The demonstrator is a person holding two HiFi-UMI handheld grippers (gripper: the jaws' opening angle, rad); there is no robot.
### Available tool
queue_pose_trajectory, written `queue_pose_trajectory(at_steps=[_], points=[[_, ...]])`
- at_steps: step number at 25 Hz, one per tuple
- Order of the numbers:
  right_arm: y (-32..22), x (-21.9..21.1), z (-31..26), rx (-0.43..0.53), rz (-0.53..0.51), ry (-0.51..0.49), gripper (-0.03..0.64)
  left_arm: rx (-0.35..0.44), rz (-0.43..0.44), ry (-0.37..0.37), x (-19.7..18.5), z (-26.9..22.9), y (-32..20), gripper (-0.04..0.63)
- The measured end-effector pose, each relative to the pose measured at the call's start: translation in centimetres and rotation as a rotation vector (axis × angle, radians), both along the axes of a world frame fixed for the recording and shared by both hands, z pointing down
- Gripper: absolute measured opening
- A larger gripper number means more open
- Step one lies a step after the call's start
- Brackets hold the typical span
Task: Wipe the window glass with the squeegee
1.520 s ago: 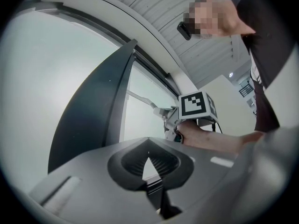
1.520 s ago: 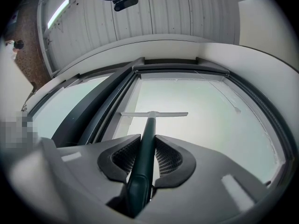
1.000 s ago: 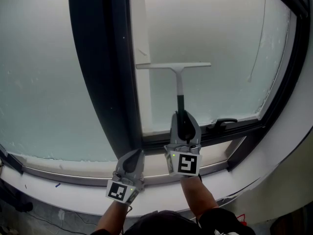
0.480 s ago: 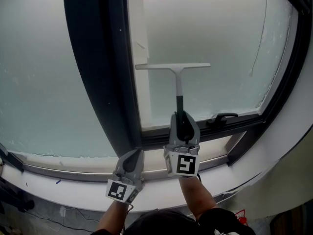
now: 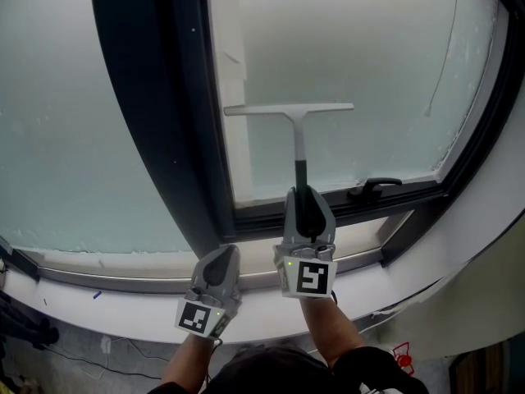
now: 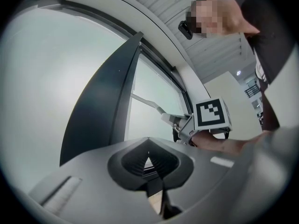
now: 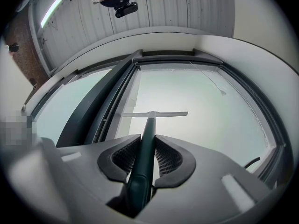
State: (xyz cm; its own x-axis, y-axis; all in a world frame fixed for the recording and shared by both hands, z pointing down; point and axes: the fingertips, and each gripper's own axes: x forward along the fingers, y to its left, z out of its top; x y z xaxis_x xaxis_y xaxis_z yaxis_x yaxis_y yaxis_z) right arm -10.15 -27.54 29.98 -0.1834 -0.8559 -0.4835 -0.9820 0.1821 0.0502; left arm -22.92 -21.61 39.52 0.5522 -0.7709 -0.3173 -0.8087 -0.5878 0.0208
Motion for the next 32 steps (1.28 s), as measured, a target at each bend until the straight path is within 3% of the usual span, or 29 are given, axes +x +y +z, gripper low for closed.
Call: queue_pose_trajectory(at_steps=[32], points=[[1.1,0.0,4.9,-0.082,-0.005,0.017,0.095,-0.092,0.006,-0.014,0.8,3.0,1.0,-0.002]])
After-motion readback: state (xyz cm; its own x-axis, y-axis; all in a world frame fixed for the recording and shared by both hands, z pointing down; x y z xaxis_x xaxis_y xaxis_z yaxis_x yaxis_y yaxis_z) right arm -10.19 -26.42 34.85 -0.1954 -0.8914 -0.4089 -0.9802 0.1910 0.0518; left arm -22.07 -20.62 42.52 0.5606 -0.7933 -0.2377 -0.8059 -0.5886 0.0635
